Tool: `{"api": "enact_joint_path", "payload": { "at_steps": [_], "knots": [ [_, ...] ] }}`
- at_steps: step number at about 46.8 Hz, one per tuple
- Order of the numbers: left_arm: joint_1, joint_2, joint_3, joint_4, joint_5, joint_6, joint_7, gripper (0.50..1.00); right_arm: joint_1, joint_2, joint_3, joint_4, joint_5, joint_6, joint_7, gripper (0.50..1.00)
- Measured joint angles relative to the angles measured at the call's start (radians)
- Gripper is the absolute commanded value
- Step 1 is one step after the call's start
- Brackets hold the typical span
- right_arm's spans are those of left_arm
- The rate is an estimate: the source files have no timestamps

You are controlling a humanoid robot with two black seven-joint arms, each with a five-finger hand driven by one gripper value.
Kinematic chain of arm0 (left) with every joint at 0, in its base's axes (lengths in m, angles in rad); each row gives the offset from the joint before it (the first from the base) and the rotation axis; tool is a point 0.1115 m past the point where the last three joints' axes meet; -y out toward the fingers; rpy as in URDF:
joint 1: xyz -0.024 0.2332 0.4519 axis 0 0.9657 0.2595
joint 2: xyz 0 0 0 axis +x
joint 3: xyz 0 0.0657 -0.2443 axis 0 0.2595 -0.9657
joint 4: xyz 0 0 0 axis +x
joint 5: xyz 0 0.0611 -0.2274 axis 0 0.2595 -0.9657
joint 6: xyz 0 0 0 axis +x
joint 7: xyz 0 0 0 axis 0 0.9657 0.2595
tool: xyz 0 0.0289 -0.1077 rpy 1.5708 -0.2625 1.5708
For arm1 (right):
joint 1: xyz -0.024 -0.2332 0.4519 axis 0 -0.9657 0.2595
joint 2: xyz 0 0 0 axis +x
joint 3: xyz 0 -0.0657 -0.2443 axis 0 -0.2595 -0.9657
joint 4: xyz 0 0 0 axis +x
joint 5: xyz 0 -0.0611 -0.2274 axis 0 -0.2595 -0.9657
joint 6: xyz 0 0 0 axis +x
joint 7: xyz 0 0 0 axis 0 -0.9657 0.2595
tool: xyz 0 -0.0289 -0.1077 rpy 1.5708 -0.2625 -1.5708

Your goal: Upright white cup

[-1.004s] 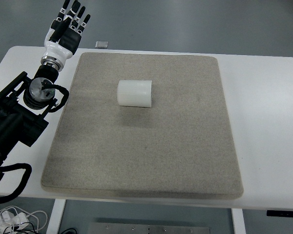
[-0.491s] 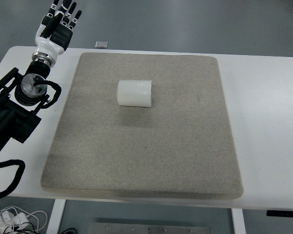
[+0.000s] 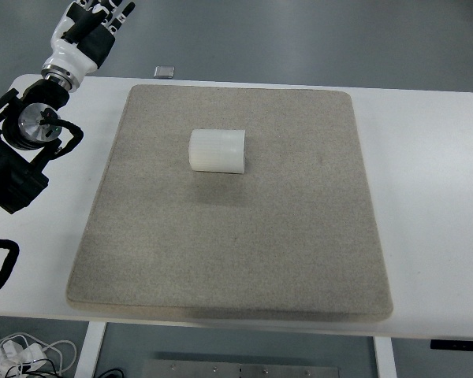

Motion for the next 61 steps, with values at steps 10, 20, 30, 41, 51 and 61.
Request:
{"api": "enact_joint_path", "payload": {
  "at_steps": [10,20,30,41,51,61],
  "knots": [
    [-0.043,0.003,0.099,-0.058,0.192,0.004,0.000,0.992,0.000,0.000,0.000,0.000,0.000,0.000,0.000,0.952],
    [-0.044,0.012,0.123,-0.172,0.431,0.032,0.006,0.992,0.000,0.000,0.000,0.000,0.000,0.000,0.000,0.952],
    [-0.062,0.048,0.220,-0.267,0.674,0.063,0.011,0.992,0.000,0.000,0.000,0.000,0.000,0.000,0.000,0.952],
    [-0.120,0.097,0.277,-0.374,0.808,0.065,0.166,0.992,0.000,0.000,0.000,0.000,0.000,0.000,0.000,0.952],
    [-0.175,0.137,0.364,-0.455,0.919,0.036,0.281,0.992,0.000,0.000,0.000,0.000,0.000,0.000,0.000,0.952],
    [-0.258,0.173,0.507,-0.469,0.926,-0.047,0.311,0.992,0.000,0.000,0.000,0.000,0.000,0.000,0.000,0.952]
  ]
}}
